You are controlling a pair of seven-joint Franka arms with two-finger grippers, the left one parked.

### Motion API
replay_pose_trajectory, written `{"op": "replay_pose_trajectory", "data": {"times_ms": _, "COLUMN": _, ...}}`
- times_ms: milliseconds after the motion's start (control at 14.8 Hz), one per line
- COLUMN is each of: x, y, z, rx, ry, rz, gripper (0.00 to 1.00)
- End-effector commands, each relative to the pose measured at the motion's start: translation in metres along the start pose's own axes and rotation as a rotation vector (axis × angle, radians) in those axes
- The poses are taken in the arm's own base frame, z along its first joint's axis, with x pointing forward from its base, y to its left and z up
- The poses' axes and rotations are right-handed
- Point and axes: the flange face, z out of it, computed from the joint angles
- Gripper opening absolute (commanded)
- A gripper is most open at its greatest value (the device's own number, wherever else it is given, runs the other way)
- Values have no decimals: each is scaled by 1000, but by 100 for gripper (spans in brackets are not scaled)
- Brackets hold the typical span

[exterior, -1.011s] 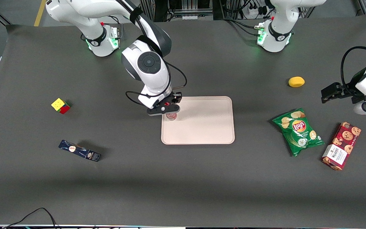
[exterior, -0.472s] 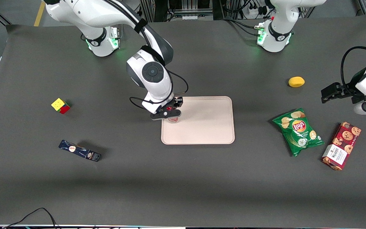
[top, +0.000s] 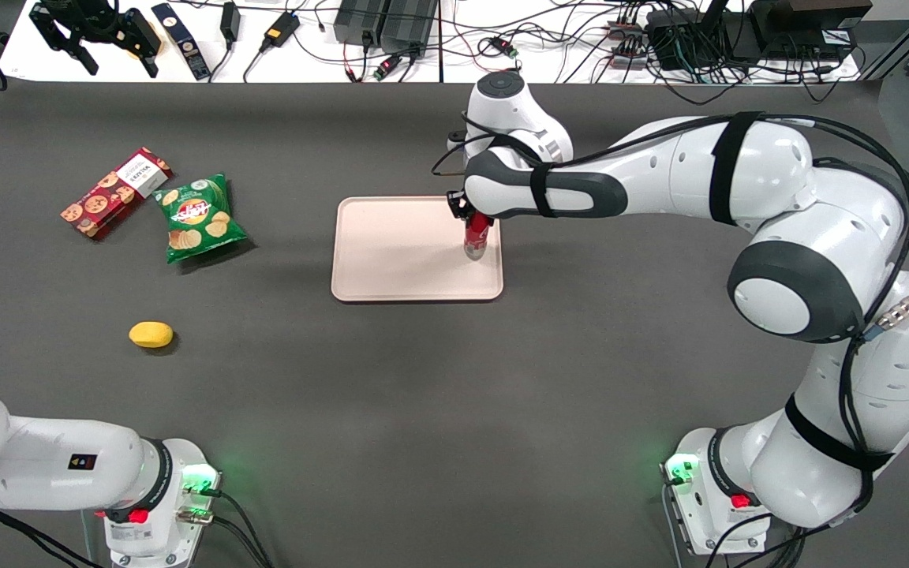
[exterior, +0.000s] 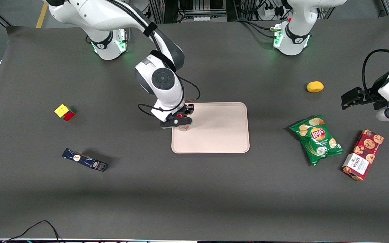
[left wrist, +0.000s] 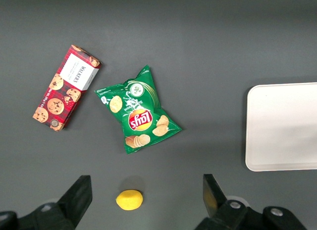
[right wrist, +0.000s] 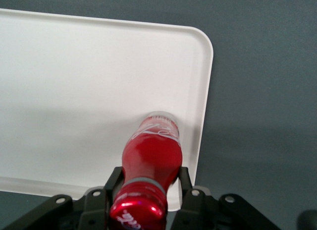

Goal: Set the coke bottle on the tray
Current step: 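Carry the bottle over the white tray and lower it onto it, then open the right gripper to release the bottle on the tray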

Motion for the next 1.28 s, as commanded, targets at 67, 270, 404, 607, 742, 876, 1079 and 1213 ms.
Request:
{"op": "replay_pose_trajectory", "data": {"times_ms": 67, "x": 4, "y": 0, "z": 6, "rx": -2, "ry": 9, "rz": -20, "gripper": 0}}
{"op": "replay_pose_trajectory", "data": {"times_ms": 270, "x": 4, "y": 0, "z": 8, "rx": -4, "ry": 5, "rz": -20, "gripper": 0}}
{"op": "replay_pose_trajectory", "data": {"times_ms": 404, "x": 5, "y": 1, "z": 7, "rx": -3, "ry": 5, "rz": -10, "gripper": 25}}
{"op": "replay_pose_trajectory", "data": {"times_ms": 607, "x": 6, "y": 2, "z": 7, "rx": -3, "ry": 6, "rz": -4, "gripper": 100}}
{"op": "replay_pose_trajectory", "data": {"times_ms": 742, "x": 8, "y": 5, "z": 8, "rx": 1, "ry": 1, "rz": 8, "gripper": 100}}
{"op": "replay_pose_trajectory", "data": {"times_ms": 876, "x": 8, "y": 5, "z": 8, "rx": 2, "ry": -2, "rz": 12, "gripper": 100}}
{"op": "replay_pose_trajectory", "data": {"times_ms": 1079, "x": 8, "y": 5, "z": 8, "rx": 2, "ry": -3, "rz": 13, "gripper": 100}}
{"op": "replay_pose_trajectory", "data": {"times_ms": 1213, "x": 9, "y": 3, "z": -7, "rx": 14, "ry": 14, "rz": 15, "gripper": 100}}
